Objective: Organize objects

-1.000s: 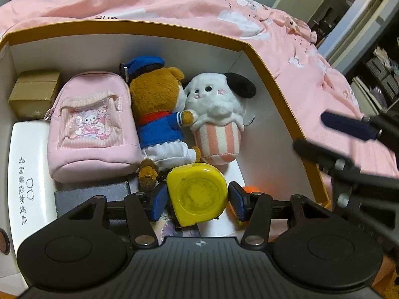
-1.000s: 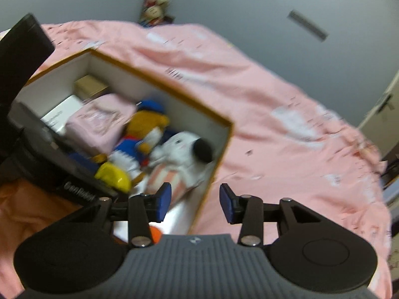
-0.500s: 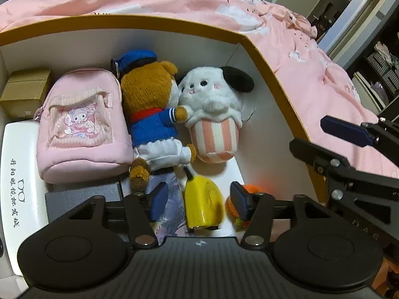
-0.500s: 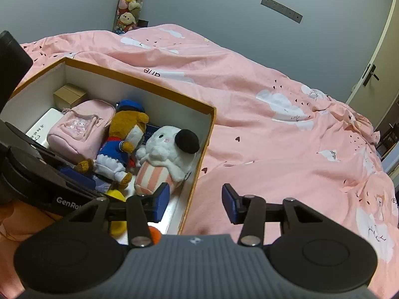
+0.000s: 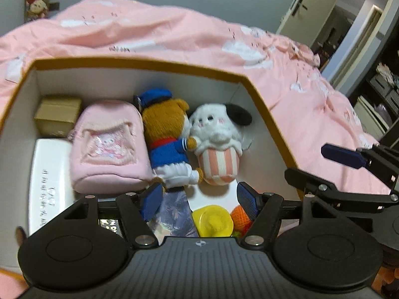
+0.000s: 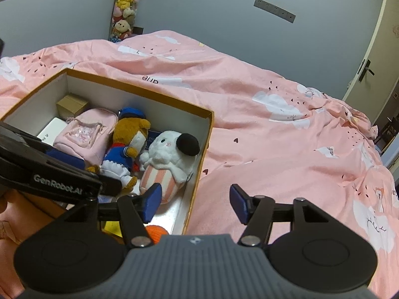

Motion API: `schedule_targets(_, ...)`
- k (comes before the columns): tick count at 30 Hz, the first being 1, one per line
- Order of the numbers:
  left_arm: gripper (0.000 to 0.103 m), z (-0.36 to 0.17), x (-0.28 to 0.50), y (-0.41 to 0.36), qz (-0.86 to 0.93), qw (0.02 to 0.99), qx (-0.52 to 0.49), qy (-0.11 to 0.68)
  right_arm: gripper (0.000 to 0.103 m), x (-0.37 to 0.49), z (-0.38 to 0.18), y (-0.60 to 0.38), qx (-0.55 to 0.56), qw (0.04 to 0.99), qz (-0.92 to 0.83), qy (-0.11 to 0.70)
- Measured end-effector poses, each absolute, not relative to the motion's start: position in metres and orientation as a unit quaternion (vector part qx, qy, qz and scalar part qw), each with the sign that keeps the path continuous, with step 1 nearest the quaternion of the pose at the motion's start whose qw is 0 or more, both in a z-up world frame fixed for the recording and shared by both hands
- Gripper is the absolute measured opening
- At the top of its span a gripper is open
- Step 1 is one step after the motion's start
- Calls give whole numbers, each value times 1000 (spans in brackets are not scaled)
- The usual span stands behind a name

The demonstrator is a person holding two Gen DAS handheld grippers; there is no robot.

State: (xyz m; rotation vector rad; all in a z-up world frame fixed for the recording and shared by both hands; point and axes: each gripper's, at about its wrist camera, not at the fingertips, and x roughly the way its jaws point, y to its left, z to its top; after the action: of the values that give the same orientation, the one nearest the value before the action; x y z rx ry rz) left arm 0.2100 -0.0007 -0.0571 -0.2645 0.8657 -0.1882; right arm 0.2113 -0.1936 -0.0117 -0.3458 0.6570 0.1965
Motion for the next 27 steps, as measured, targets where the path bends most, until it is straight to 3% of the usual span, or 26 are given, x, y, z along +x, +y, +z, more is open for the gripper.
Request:
schedule_targets(19,80,-11,136,14,-33,943,-98,317,80,153,6,-180,-67,947,116,292)
schedule_targets(23,90,0,122,22,-11,957,-78,279,90,145,15,-180,-25,950,133,282)
schedule_targets(27,95,10,110,30,31,967,-53,248,93,139,22,-174,-3,955,129,265)
